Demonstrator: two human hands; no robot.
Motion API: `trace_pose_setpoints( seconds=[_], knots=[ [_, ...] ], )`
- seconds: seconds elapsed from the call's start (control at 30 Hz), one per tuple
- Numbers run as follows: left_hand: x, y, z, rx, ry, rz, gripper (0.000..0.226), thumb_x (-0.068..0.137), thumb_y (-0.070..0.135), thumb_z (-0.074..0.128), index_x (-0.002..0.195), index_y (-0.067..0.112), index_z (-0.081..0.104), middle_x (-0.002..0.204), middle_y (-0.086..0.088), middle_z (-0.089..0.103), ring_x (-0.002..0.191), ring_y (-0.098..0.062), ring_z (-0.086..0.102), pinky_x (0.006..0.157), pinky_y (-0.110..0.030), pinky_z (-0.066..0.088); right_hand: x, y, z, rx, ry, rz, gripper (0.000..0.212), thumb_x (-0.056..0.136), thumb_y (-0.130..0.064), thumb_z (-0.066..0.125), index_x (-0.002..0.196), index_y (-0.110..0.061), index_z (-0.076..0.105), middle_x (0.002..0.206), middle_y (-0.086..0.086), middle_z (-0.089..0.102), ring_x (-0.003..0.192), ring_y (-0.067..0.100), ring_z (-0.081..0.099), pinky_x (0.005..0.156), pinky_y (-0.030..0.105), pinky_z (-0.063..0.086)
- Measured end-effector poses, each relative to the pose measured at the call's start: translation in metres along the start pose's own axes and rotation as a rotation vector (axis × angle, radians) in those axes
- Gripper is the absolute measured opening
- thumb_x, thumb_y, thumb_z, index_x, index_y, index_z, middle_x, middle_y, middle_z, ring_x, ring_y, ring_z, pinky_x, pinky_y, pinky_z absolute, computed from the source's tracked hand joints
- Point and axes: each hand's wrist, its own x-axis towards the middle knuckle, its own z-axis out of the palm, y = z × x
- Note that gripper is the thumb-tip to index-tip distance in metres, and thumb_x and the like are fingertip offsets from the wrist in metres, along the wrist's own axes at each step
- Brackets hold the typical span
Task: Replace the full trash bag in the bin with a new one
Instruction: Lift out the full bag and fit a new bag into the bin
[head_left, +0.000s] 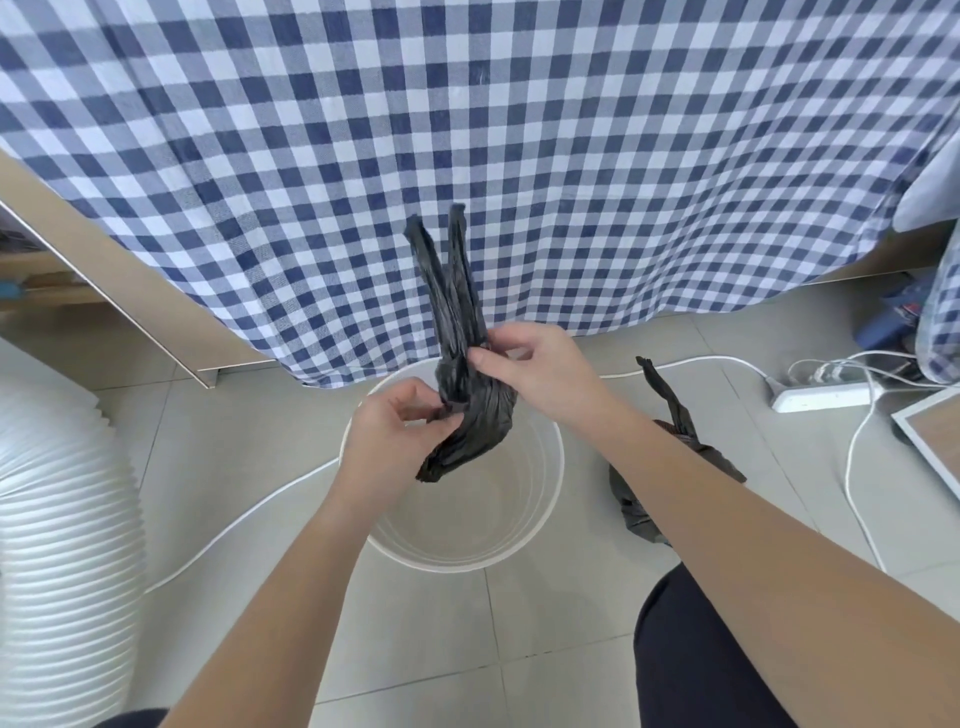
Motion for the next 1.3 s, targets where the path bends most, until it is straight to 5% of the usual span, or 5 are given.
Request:
trace_pose_setpoints(
  seconds=[0.23, 0.37, 0.67, 0.93, 1.3],
  knots=[
    [-0.006, 0.025, -0.019, -0.196, -0.155, -0.058, 0.063, 0.086, 0.060, 0.078, 0.143, 0.051, 0.054, 0.134, 0.019, 0.066, 0.116, 0.002, 0.066, 0.097, -0.024, 0.049, -0.004, -0.002, -0.003, -0.035, -0.120, -0.068, 0.017, 0.100, -0.020, 0.067, 0.096, -0.010, 0.079, 0.099, 0.011, 0.065, 0.089, 0.036, 0.067, 0.079, 0.052, 0.059],
    [-0.003, 0.034, -0.024, -0.342, -0.087, -0.018, 0.005, 0.098, 0.030, 0.073, 0.102, 0.030, 0.076, 0.115, 0.007, 0.080, 0.109, -0.008, 0.073, 0.101, -0.027, 0.050, -0.009, -0.003, -0.004, -0.018, -0.222, -0.040, 0.021, 0.104, -0.014, 0.060, 0.101, -0.026, 0.078, 0.100, 0.002, 0.075, 0.087, 0.016, 0.068, 0.084, 0.040, 0.060],
    [0.015, -0.008, -0.061, -0.726, 0.564, -0.334, 0.029, 0.099, 0.003, 0.062, 0.083, 0.021, 0.047, 0.093, -0.005, 0.069, 0.080, -0.025, 0.068, 0.071, -0.031, 0.057, 0.001, 0.016, -0.042, 0.074, 0.172, 0.179, 0.037, 0.093, 0.004, 0.055, 0.079, -0.025, 0.072, 0.088, -0.008, 0.077, 0.087, 0.014, 0.070, 0.086, 0.036, 0.057],
    [0.011, -0.005, -0.060, -0.722, 0.232, -0.164, 0.026, 0.083, -0.015, 0.045, 0.089, 0.008, 0.056, 0.093, -0.021, 0.062, 0.085, -0.035, 0.064, 0.076, -0.044, 0.057, -0.001, 0.007, -0.048, 0.414, 0.111, 0.299, 0.005, 0.093, -0.018, 0.066, 0.091, -0.014, 0.069, 0.089, 0.008, 0.076, 0.084, 0.021, 0.075, 0.098, 0.047, 0.058],
    [0.006, 0.003, -0.050, -0.552, -0.072, -0.085, 0.016, 0.072, -0.002, 0.039, 0.064, 0.005, 0.051, 0.074, -0.012, 0.047, 0.082, -0.032, 0.051, 0.076, -0.041, 0.037, -0.007, -0.020, -0.012, -0.786, 0.174, -0.466, 0.074, 0.087, -0.039, 0.067, 0.156, -0.041, 0.038, 0.169, -0.006, 0.027, 0.159, 0.022, 0.012, 0.128, 0.055, 0.007]
  ],
)
